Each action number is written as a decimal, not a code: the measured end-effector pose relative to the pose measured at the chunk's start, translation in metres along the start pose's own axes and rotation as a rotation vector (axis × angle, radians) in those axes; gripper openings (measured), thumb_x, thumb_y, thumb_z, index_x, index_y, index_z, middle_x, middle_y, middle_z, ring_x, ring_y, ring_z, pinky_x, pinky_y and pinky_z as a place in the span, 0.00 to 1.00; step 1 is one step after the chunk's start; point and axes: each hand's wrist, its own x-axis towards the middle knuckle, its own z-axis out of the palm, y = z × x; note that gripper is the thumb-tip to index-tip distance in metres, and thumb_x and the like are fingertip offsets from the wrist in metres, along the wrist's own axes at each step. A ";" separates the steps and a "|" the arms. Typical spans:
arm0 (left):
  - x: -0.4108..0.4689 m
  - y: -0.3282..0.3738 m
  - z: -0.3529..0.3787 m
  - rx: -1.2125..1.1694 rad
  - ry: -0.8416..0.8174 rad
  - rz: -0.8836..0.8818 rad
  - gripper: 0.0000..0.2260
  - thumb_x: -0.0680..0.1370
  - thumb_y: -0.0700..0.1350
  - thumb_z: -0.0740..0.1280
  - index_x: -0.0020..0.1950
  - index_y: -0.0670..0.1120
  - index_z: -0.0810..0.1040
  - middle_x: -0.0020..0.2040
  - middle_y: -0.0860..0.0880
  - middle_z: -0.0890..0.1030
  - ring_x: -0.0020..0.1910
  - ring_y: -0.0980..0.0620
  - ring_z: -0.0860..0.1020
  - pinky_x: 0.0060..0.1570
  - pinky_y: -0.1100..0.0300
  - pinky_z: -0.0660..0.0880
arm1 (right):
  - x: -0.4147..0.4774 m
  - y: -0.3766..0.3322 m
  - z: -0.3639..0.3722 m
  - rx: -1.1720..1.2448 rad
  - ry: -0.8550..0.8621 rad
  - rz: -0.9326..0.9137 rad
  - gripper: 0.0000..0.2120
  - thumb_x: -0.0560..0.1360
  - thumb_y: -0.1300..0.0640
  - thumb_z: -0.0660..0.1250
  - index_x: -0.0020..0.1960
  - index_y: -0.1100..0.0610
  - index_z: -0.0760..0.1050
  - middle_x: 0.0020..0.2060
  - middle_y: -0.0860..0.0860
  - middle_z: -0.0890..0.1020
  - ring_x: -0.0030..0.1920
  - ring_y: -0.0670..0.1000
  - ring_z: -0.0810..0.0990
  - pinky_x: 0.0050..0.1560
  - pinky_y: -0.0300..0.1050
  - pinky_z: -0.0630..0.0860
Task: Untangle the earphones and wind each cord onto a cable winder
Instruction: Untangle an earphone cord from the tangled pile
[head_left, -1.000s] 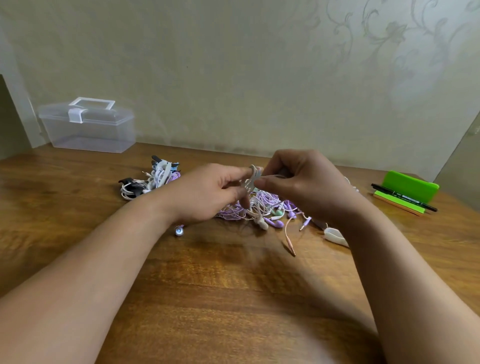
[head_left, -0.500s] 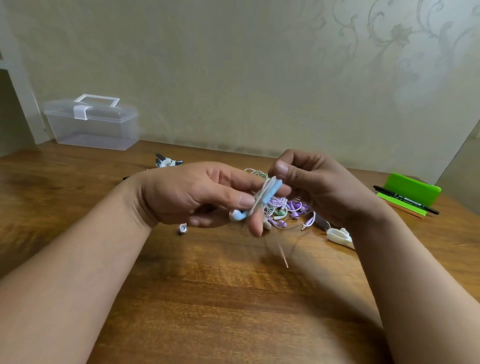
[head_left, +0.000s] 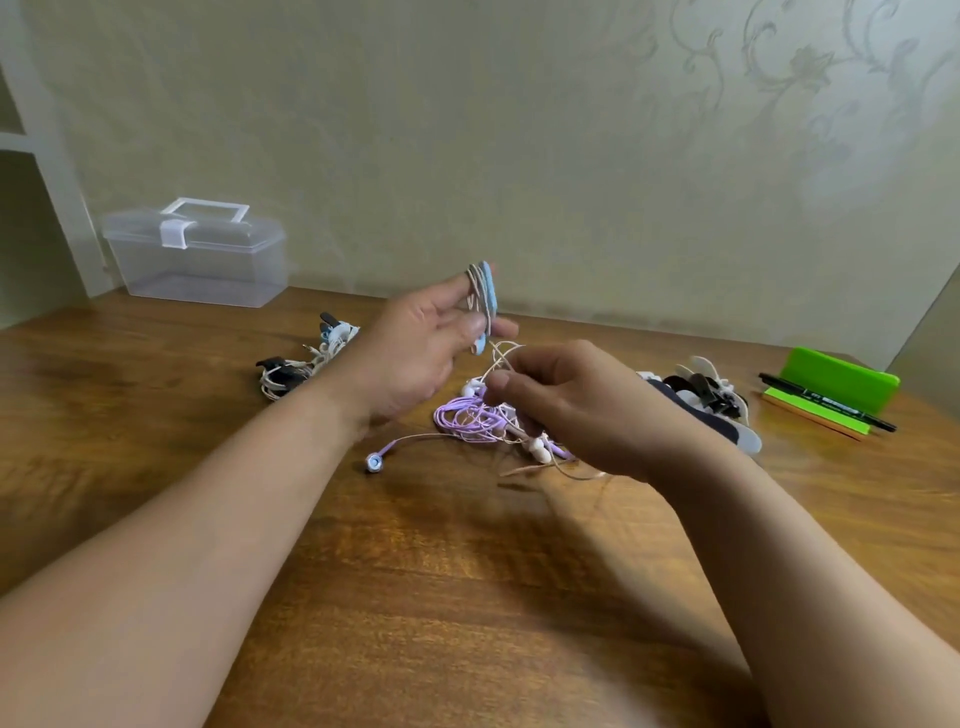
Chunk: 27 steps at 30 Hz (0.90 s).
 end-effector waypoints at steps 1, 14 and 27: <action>-0.001 -0.001 0.003 0.083 -0.007 -0.006 0.21 0.86 0.36 0.59 0.78 0.50 0.68 0.53 0.46 0.86 0.20 0.63 0.69 0.25 0.74 0.65 | -0.001 -0.001 -0.003 -0.022 0.042 -0.009 0.16 0.84 0.48 0.65 0.46 0.57 0.83 0.28 0.39 0.80 0.28 0.37 0.72 0.32 0.35 0.67; -0.014 0.010 0.006 0.502 -0.436 -0.058 0.16 0.85 0.48 0.65 0.71 0.62 0.75 0.53 0.60 0.86 0.60 0.60 0.81 0.73 0.52 0.69 | -0.004 0.011 -0.036 0.006 0.139 -0.028 0.15 0.74 0.43 0.78 0.41 0.55 0.82 0.24 0.44 0.74 0.26 0.44 0.69 0.29 0.39 0.65; -0.018 0.017 0.000 0.324 -0.821 -0.074 0.13 0.86 0.45 0.62 0.68 0.57 0.80 0.53 0.47 0.86 0.45 0.31 0.77 0.47 0.39 0.69 | 0.006 0.024 -0.040 0.679 0.198 -0.103 0.11 0.78 0.48 0.69 0.50 0.56 0.81 0.30 0.53 0.62 0.27 0.47 0.57 0.26 0.39 0.57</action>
